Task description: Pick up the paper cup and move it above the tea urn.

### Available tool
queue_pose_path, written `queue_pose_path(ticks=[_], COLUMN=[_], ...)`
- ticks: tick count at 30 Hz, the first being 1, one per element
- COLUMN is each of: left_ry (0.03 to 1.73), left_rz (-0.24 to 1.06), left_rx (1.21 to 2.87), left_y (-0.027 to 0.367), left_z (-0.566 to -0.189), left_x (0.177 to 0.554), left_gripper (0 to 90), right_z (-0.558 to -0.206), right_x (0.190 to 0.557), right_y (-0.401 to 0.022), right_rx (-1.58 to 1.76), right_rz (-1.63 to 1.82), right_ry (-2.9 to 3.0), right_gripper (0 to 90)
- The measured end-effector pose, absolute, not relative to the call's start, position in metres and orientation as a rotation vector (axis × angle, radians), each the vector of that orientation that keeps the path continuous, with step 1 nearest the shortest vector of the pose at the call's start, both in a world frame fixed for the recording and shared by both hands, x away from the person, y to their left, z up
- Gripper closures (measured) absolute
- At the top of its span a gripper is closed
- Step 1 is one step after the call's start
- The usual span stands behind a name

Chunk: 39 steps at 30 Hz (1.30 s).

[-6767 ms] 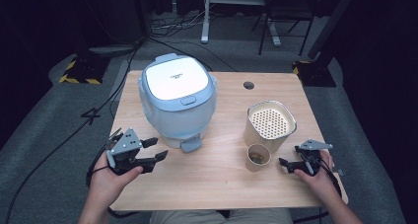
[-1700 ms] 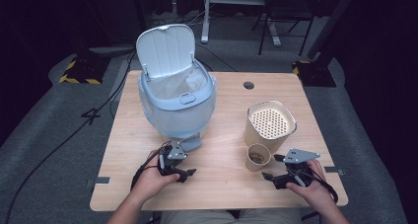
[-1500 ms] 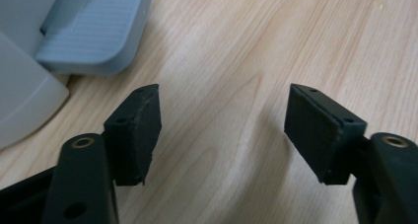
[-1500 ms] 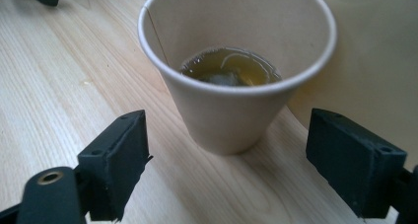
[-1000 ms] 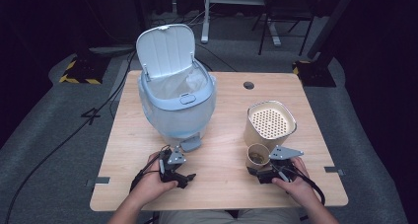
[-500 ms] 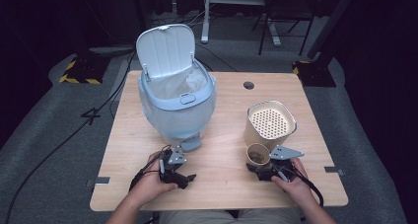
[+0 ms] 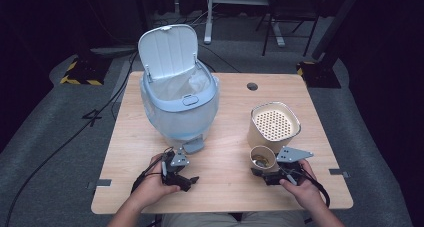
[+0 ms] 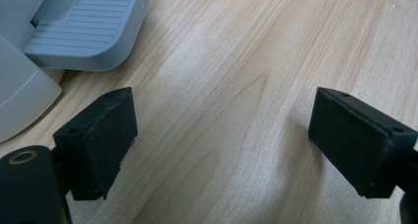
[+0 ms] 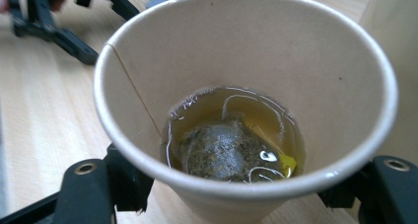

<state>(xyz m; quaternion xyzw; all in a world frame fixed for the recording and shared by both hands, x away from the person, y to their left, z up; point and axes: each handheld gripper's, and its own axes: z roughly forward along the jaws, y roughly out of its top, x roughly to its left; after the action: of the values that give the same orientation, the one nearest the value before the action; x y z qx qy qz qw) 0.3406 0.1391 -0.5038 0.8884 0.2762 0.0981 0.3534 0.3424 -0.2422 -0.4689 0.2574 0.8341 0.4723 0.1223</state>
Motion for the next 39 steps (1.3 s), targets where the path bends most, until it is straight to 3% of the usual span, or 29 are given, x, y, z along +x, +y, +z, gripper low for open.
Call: queue_pose_path(ticks=[21,39], left_ry=[0.722,0.722], left_rz=[0.259,0.258], left_rx=[2.294,2.292], left_y=[0.139,0.139], left_z=[-0.504,-0.504], left_x=[0.339,0.34], left_gripper=[13.0,13.1], right_z=[-0.396,-0.343], right_x=[0.347,0.395], right_y=[-0.238,-0.261], right_rx=[0.642,0.695], right_rz=[1.415,1.291], right_ry=[2.441,2.347], right_gripper=[30.7,30.7])
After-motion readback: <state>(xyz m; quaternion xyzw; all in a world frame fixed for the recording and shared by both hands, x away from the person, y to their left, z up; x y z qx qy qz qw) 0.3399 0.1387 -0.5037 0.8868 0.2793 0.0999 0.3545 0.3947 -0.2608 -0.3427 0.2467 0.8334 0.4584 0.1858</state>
